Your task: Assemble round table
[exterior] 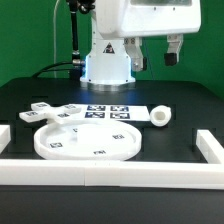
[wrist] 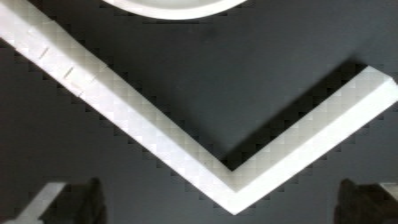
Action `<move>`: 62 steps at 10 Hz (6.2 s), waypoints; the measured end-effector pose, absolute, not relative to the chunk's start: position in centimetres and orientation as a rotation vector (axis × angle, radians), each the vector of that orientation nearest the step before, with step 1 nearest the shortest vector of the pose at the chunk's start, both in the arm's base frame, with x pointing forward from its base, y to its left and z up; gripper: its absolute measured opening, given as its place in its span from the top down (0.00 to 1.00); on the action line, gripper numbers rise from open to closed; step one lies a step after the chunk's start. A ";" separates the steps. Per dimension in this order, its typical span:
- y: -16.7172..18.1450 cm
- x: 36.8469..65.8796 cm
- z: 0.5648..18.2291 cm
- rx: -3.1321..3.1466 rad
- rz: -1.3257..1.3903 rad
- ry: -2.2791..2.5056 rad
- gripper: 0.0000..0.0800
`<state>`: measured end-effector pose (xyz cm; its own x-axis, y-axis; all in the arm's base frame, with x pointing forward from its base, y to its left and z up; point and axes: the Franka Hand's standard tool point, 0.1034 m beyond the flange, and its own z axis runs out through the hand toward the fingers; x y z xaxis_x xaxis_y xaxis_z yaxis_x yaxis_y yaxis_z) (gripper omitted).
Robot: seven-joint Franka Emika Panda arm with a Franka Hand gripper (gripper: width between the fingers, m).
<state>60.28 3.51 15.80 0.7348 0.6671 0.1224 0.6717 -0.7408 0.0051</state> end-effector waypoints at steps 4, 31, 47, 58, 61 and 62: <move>3.2 60.5 15.8 -2.890 -0.202 -1.129 0.19; -6.7 51.7 1.5 -2.785 -0.035 -1.277 0.50; 1.6 55.0 1.5 -2.777 -0.075 -1.275 0.49; 3.6 56.1 1.6 -2.782 -0.089 -1.264 0.47; 3.3 56.2 2.4 -2.795 -0.102 -1.252 0.19; 2.8 55.6 3.7 -2.816 -0.115 -1.232 0.19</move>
Offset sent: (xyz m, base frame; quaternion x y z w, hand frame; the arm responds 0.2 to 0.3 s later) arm 0.0000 0.0000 0.0000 0.0000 0.0000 0.0000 1.0000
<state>55.62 2.82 3.73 0.6769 0.7300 0.0949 0.7349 -0.6775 -0.0307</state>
